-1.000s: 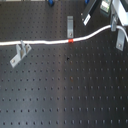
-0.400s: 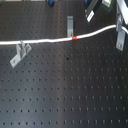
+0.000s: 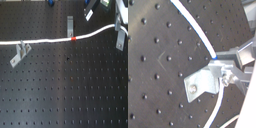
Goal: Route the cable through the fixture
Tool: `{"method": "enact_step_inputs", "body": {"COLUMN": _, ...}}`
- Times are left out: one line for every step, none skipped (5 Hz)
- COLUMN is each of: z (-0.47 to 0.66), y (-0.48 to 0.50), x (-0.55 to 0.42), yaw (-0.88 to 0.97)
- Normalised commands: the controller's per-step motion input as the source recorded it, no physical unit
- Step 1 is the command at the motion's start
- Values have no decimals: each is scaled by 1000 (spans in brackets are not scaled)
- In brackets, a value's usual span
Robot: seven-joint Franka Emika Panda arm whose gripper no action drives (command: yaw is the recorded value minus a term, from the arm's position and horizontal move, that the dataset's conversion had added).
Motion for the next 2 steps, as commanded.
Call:
{"method": "enact_step_inputs", "body": {"z": 33, "y": -226, "x": -159, "yaw": 0}}
{"method": "enact_step_inputs", "body": {"z": -1, "y": 57, "x": 3, "yaw": 0}}
